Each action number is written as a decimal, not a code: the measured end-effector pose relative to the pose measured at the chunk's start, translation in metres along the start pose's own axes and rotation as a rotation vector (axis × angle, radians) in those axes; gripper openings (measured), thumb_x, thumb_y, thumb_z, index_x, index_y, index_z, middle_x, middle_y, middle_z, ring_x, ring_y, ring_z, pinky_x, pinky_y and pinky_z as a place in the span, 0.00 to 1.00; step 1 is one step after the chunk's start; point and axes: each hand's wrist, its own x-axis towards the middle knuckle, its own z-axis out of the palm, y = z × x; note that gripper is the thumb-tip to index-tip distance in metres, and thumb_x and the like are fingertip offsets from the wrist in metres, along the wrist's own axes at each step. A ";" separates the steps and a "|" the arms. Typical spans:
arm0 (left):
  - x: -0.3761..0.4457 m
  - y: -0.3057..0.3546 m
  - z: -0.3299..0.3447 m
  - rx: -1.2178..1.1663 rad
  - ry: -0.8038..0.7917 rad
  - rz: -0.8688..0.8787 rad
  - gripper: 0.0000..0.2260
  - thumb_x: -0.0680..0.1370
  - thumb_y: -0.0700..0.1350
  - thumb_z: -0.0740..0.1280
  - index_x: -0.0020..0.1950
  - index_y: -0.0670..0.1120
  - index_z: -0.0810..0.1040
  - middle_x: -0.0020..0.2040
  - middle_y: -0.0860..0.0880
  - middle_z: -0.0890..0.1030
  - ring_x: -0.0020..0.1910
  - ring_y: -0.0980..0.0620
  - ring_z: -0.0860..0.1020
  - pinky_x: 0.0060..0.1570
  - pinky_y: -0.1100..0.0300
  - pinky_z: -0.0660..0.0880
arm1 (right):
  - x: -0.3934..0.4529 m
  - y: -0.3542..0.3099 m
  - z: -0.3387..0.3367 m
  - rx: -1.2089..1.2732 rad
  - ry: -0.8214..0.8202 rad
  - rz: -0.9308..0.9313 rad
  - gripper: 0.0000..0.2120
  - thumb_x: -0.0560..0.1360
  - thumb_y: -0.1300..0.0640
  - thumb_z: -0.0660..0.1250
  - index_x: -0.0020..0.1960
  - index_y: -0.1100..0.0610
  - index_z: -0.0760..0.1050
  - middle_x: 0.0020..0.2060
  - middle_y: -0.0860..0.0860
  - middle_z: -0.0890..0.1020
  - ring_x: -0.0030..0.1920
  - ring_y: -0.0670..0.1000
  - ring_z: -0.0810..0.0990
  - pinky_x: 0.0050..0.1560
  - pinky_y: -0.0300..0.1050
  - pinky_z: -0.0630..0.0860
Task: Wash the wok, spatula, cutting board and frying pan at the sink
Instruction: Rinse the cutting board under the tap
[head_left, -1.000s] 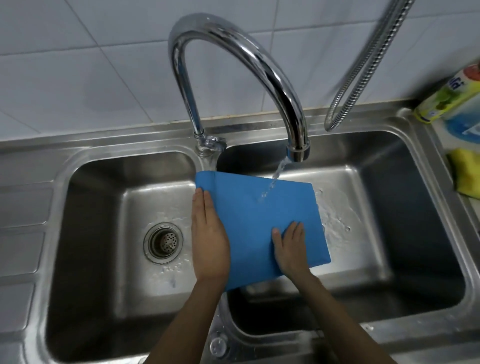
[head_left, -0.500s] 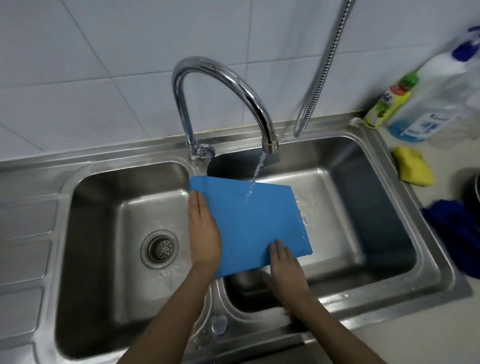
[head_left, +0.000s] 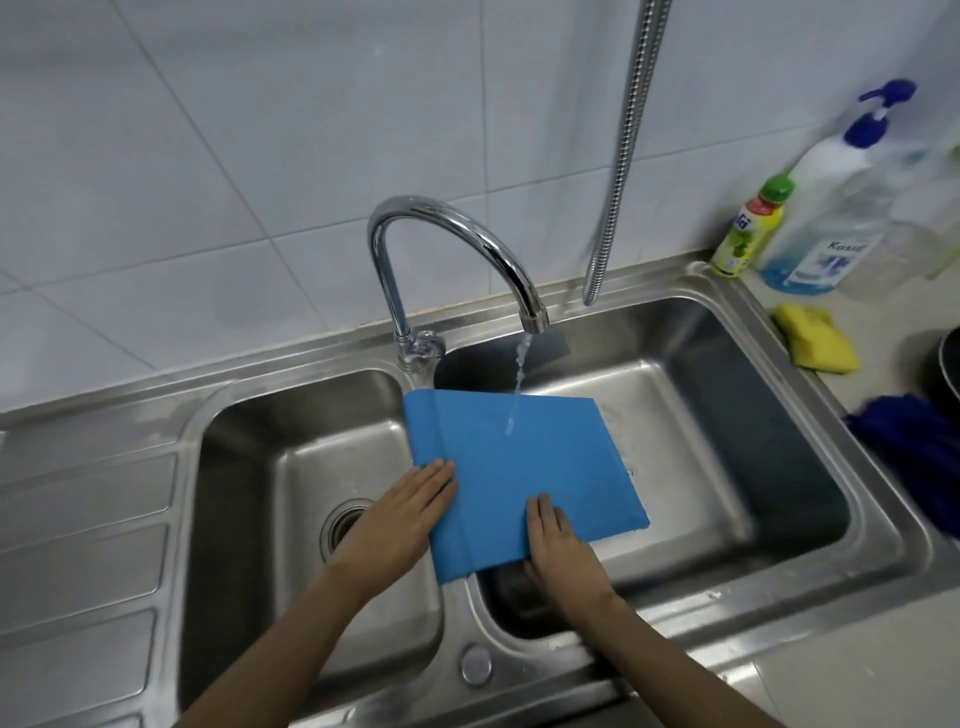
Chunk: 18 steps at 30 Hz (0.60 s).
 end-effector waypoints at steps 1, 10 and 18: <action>0.003 0.003 0.000 0.001 -0.015 -0.009 0.44 0.65 0.37 0.75 0.76 0.42 0.57 0.69 0.40 0.73 0.68 0.43 0.72 0.74 0.50 0.56 | 0.001 0.000 0.000 0.001 -0.001 0.002 0.38 0.49 0.52 0.81 0.56 0.67 0.79 0.50 0.62 0.82 0.43 0.58 0.84 0.25 0.44 0.79; 0.006 0.009 -0.006 0.019 -0.157 -0.048 0.44 0.61 0.41 0.81 0.72 0.40 0.63 0.70 0.41 0.72 0.69 0.43 0.71 0.67 0.49 0.65 | 0.000 -0.008 -0.028 0.131 -0.064 -0.059 0.40 0.70 0.52 0.67 0.74 0.69 0.53 0.72 0.64 0.58 0.69 0.64 0.65 0.67 0.53 0.68; 0.001 0.012 -0.008 -0.013 -0.103 -0.075 0.44 0.60 0.35 0.79 0.74 0.41 0.65 0.73 0.42 0.67 0.72 0.44 0.68 0.67 0.50 0.64 | -0.005 0.003 -0.012 0.531 0.036 -0.159 0.36 0.78 0.36 0.45 0.77 0.54 0.41 0.77 0.49 0.40 0.76 0.47 0.41 0.72 0.36 0.38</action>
